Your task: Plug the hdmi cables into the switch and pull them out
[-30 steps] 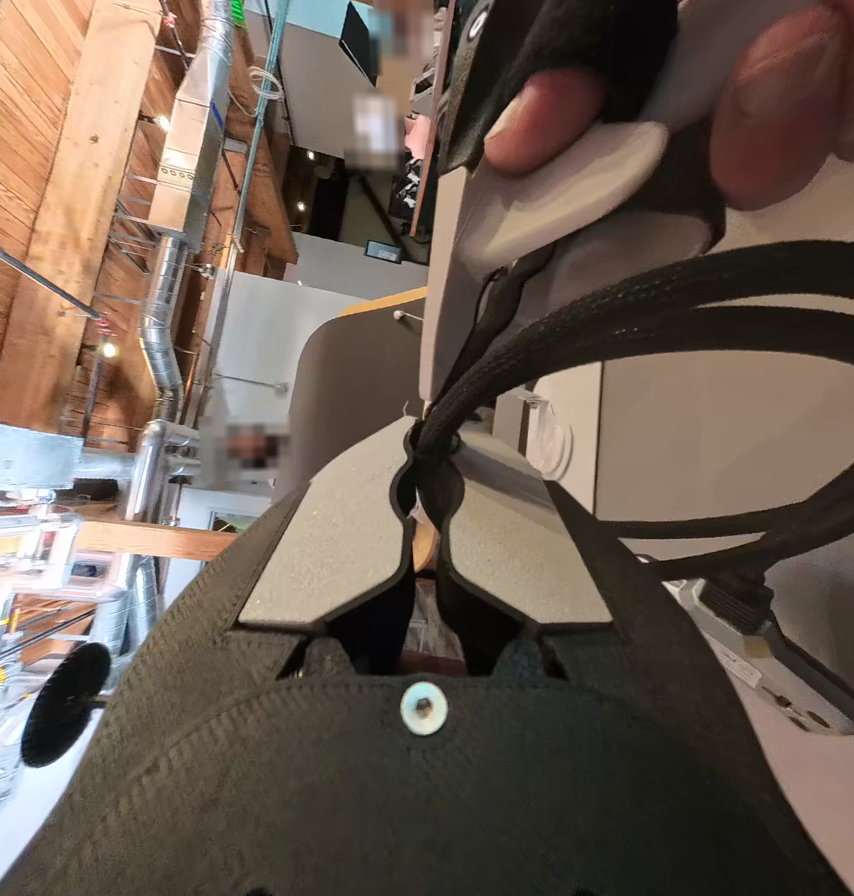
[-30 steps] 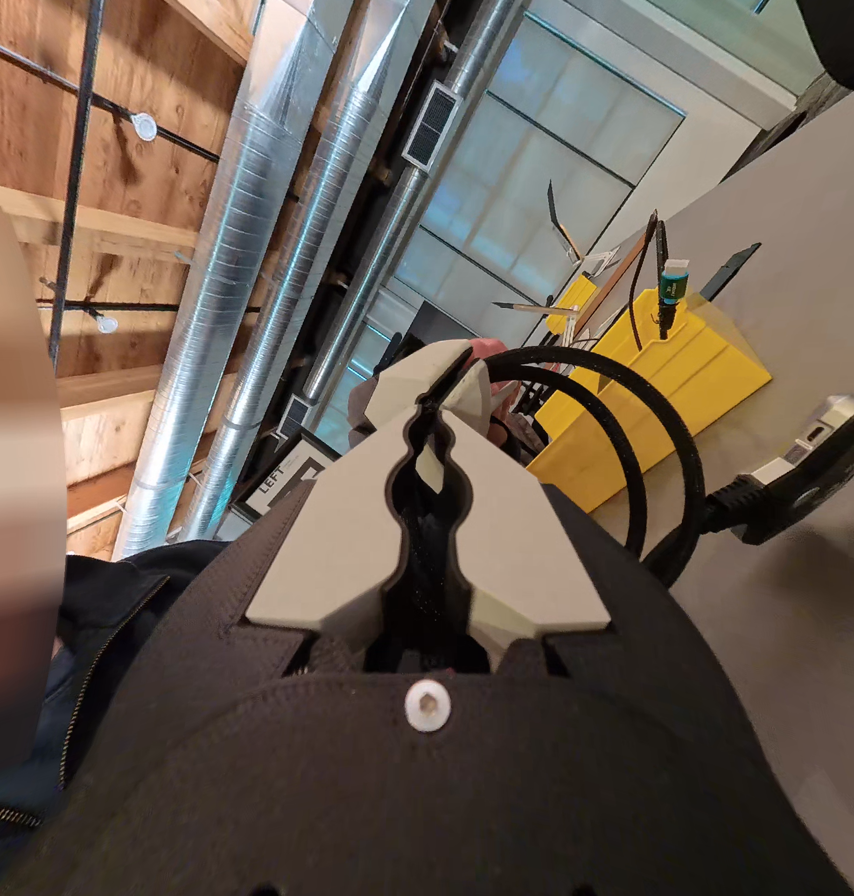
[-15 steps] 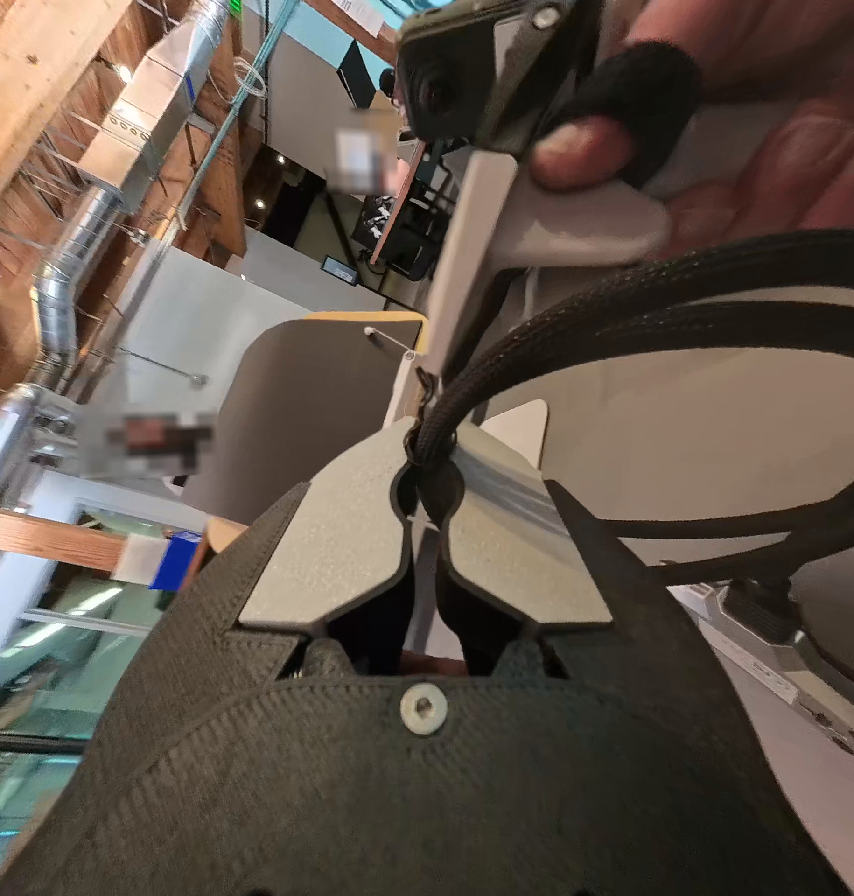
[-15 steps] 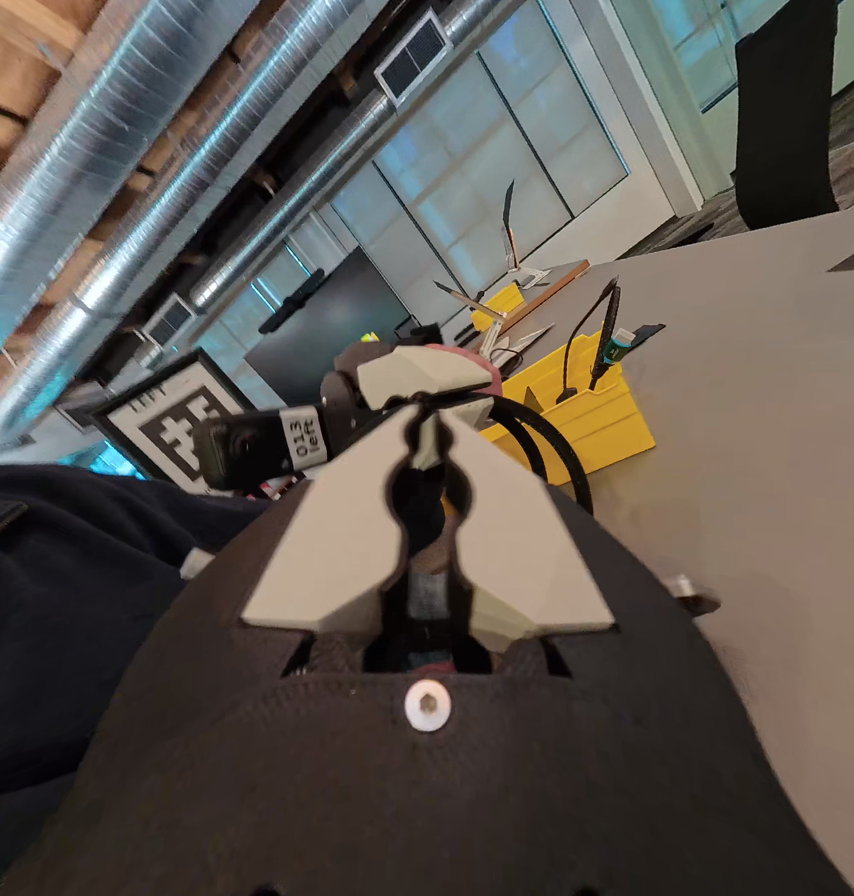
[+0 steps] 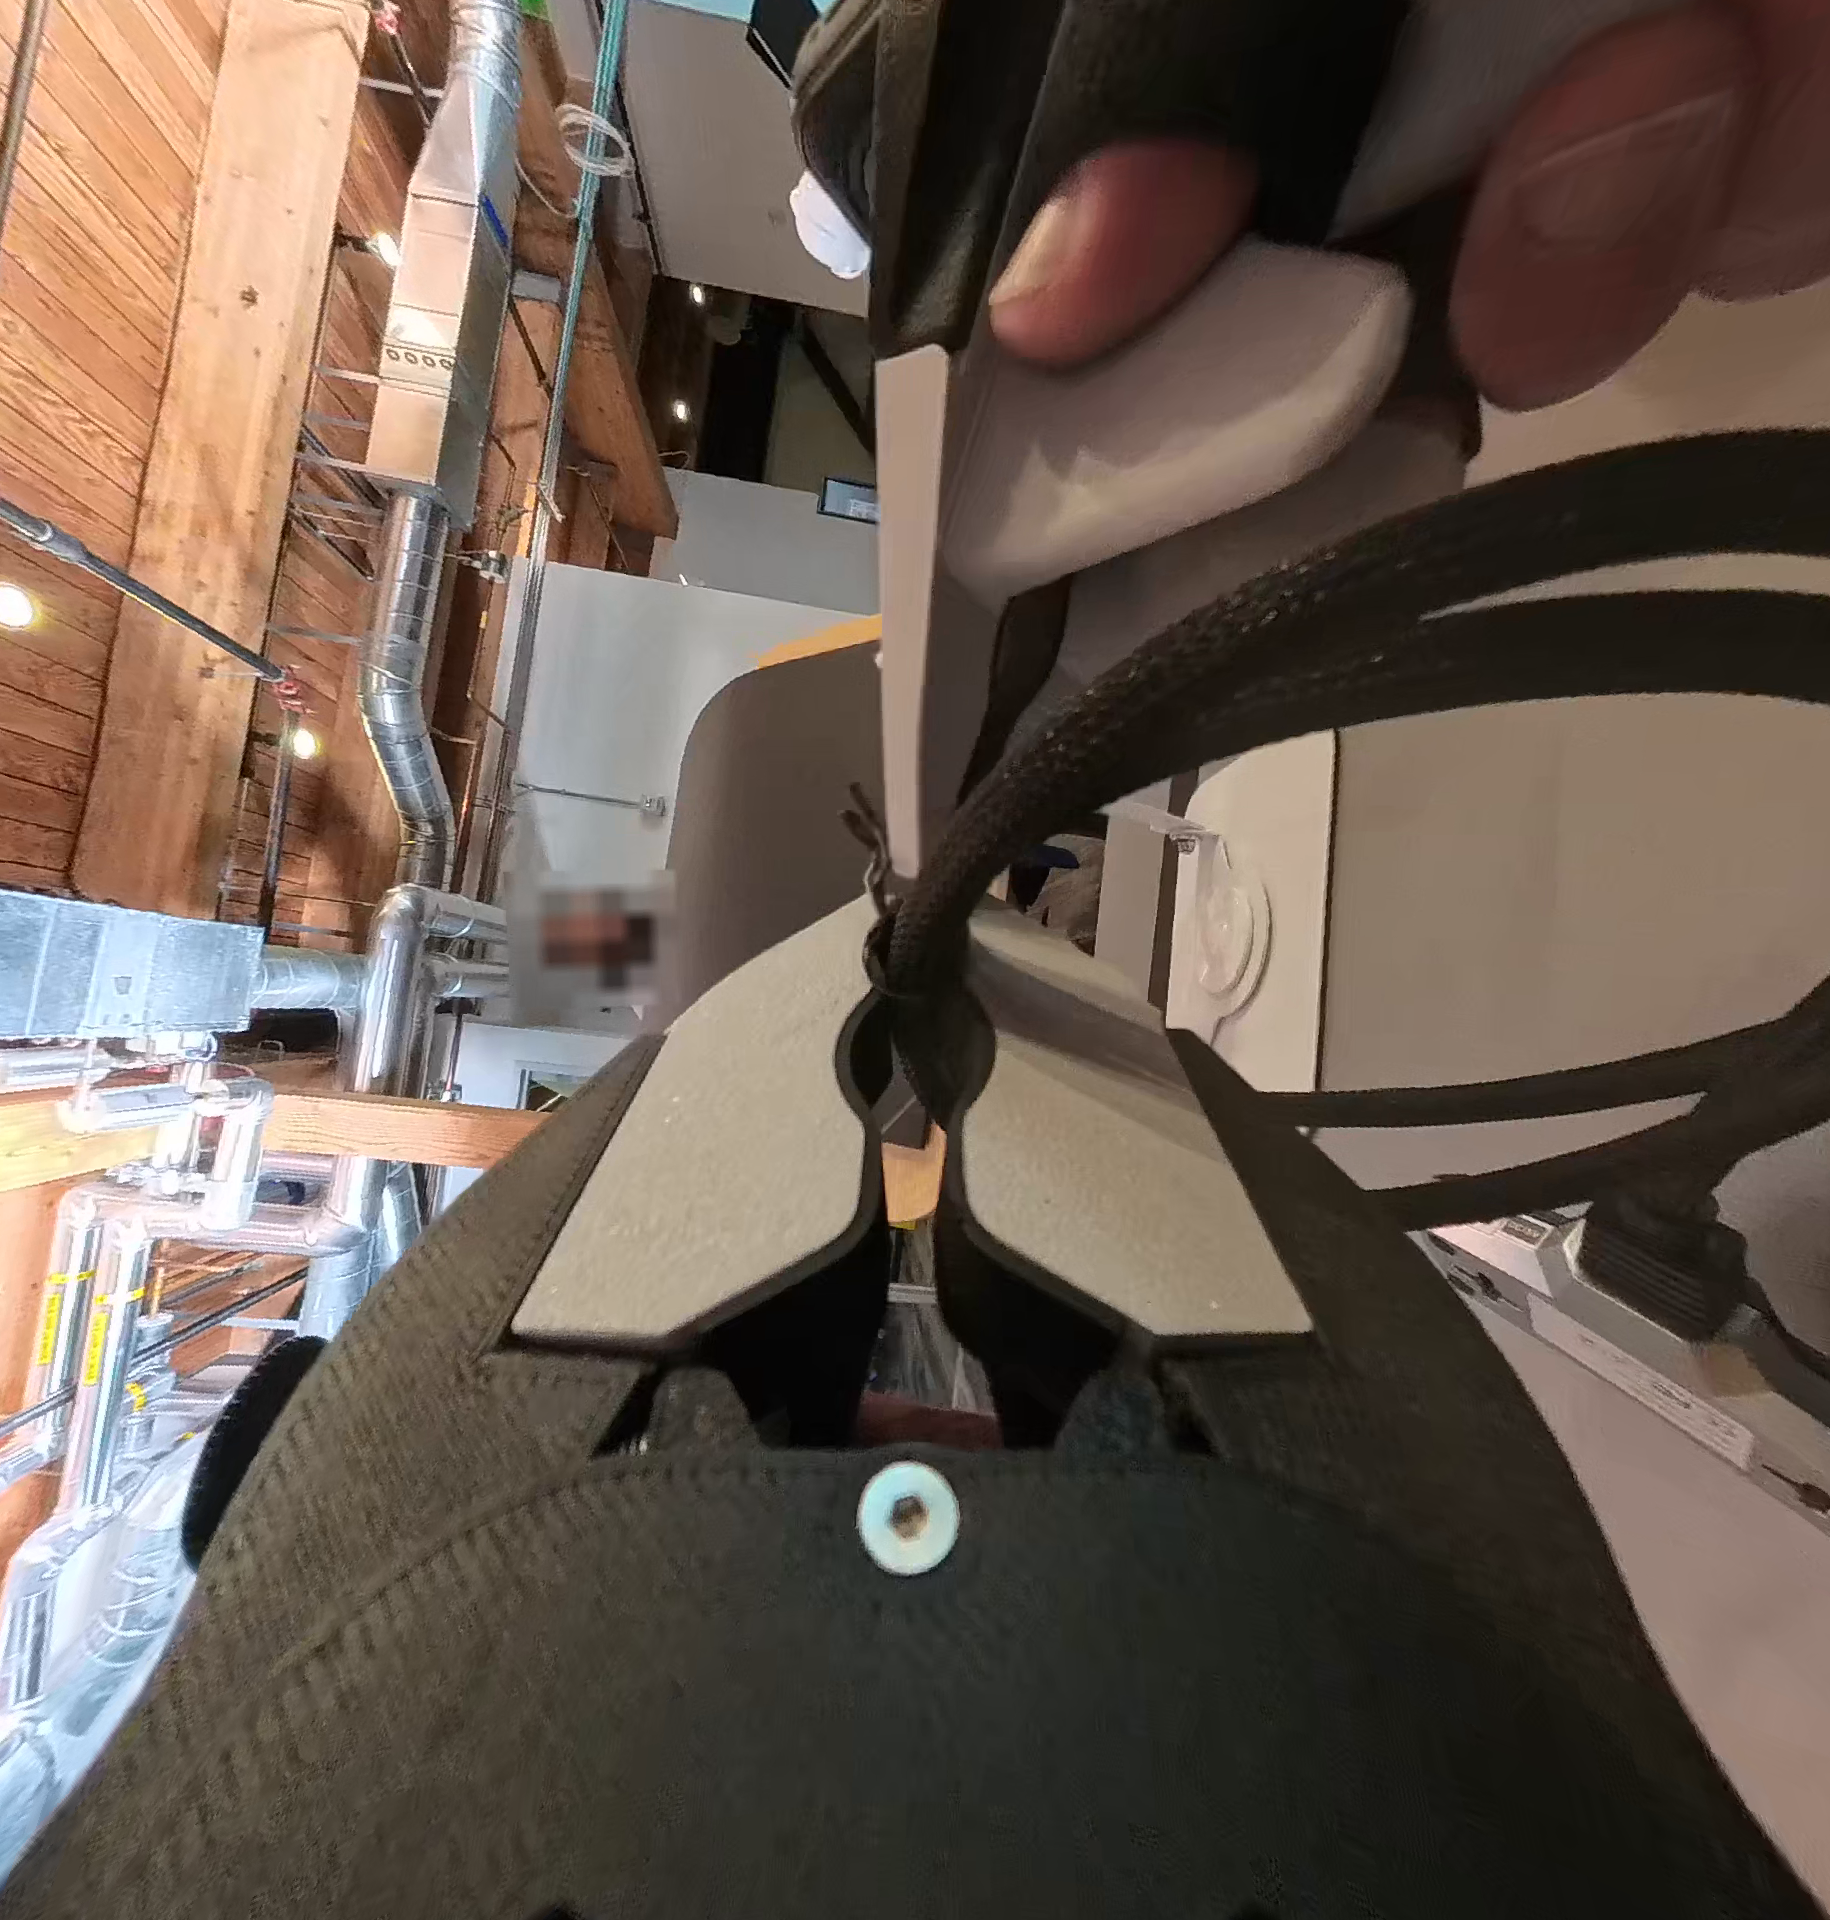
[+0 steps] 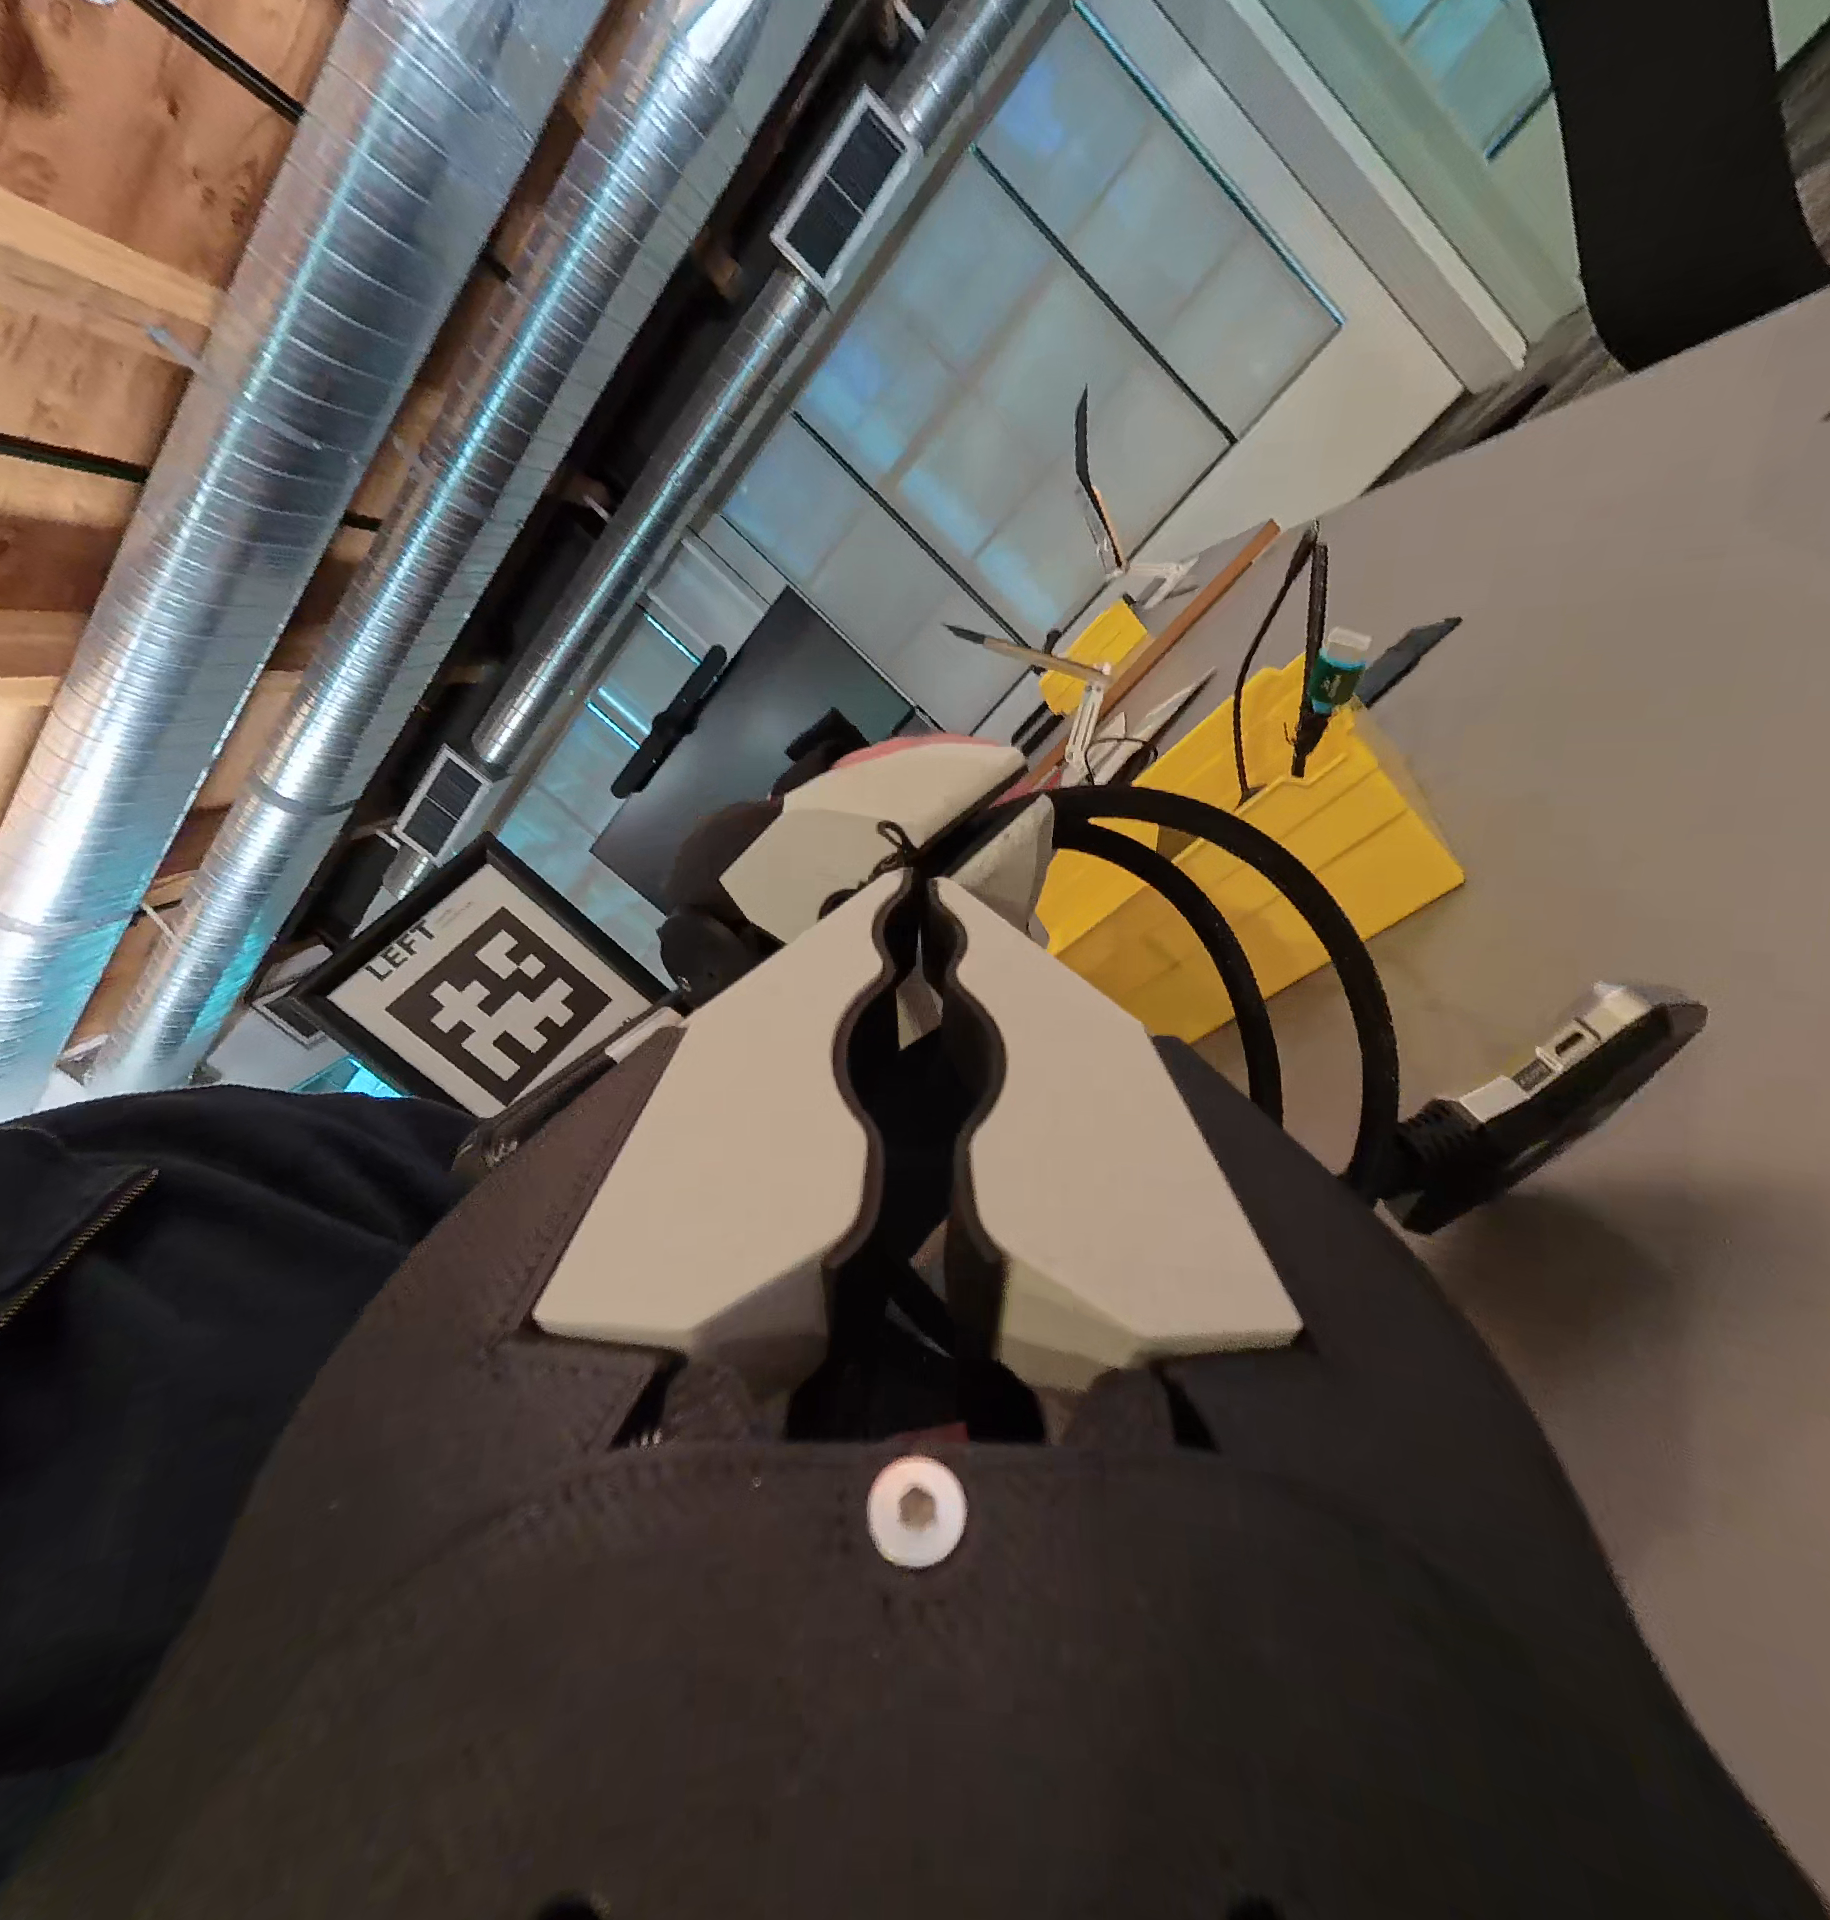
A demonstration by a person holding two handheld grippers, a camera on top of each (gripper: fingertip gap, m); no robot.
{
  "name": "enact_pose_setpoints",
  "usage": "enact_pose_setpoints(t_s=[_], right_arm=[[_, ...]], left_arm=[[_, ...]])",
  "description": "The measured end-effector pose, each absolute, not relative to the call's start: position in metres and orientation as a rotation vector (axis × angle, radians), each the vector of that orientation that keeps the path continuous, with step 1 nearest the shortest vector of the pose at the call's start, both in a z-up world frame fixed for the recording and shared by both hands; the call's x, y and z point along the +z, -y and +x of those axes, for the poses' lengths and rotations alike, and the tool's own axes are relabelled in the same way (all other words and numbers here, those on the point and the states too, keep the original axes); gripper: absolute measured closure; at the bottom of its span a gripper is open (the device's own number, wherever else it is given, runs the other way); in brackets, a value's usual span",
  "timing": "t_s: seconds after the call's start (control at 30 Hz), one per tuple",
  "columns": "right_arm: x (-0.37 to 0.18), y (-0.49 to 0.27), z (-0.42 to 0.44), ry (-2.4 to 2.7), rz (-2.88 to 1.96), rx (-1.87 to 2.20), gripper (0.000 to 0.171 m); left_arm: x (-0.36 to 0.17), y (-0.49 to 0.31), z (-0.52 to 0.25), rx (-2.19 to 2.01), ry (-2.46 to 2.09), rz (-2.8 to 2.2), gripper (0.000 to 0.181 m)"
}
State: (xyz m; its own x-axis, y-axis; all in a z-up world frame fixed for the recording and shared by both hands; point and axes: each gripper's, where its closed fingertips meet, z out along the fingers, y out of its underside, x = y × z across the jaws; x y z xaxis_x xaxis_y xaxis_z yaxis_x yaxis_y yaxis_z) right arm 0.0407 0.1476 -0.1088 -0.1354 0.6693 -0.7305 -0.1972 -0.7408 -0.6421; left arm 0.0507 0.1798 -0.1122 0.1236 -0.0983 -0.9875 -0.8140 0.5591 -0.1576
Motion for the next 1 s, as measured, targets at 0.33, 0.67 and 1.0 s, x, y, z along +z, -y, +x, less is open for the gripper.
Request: enact_pose_setpoints(t_s=[0.33,0.67,1.0], right_arm=[[-0.104,-0.153,0.049,0.502,-1.533,1.874,0.153],[-0.099,-0.148,0.051,0.608,-1.436,1.658,0.171],[-0.099,-0.145,0.049,0.626,-1.440,1.691,0.171]], left_arm=[[-0.109,-0.180,0.053,0.663,-1.362,-0.840,0.179],[-0.110,-0.176,0.058,0.661,-1.362,-0.824,0.178],[-0.111,-0.175,0.060,0.658,-1.380,-0.819,0.179]])
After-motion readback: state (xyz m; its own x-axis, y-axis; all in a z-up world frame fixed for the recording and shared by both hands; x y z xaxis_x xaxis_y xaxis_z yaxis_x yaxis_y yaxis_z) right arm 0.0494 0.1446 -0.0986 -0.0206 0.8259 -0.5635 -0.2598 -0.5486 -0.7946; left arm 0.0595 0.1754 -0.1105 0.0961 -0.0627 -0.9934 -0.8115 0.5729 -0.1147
